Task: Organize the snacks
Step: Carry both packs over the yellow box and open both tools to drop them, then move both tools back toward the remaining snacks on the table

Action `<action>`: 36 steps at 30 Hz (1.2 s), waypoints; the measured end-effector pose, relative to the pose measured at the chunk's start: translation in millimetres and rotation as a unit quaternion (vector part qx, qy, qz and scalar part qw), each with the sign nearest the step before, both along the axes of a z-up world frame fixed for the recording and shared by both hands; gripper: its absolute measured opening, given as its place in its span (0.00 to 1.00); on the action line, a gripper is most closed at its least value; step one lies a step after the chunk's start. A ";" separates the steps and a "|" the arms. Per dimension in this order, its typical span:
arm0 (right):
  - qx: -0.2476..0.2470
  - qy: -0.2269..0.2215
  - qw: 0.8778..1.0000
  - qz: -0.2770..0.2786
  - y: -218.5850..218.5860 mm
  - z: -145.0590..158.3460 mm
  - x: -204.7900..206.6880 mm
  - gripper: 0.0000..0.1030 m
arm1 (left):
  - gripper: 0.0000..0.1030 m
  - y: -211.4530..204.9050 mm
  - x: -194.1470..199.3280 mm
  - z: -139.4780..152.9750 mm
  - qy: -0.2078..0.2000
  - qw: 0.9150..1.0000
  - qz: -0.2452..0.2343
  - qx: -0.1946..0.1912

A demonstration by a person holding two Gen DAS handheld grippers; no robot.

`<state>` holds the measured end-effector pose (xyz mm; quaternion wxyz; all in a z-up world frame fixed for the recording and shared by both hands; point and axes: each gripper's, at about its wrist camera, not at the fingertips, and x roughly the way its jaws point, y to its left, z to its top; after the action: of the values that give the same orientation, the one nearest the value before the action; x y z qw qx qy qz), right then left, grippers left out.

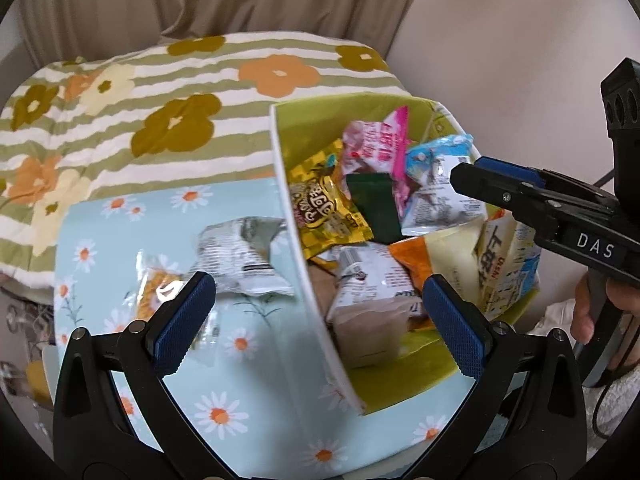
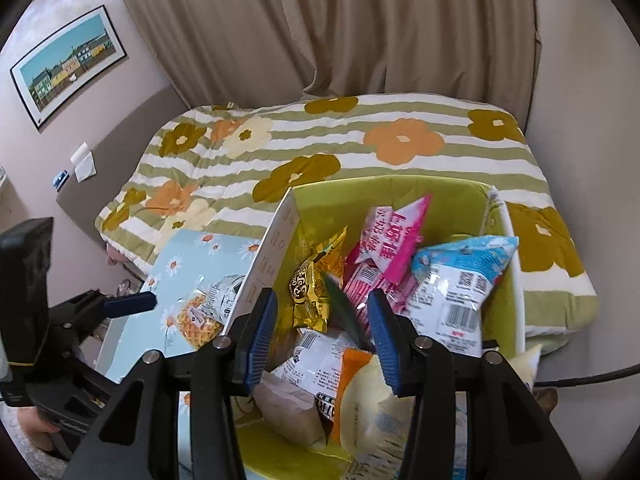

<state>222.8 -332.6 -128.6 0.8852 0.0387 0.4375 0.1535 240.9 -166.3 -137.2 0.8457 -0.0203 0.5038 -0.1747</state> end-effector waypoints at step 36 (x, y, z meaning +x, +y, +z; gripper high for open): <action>0.015 -0.066 0.997 0.026 91.2 17.0 -35.3 0.98 | 0.99 148.9 -36.4 -12.9 0.019 0.999 0.042 0.016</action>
<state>187.5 -241.3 -111.5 0.9071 0.0303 0.3768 0.1850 204.5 -17.4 -150.1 0.8429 -0.0313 0.5208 -0.1312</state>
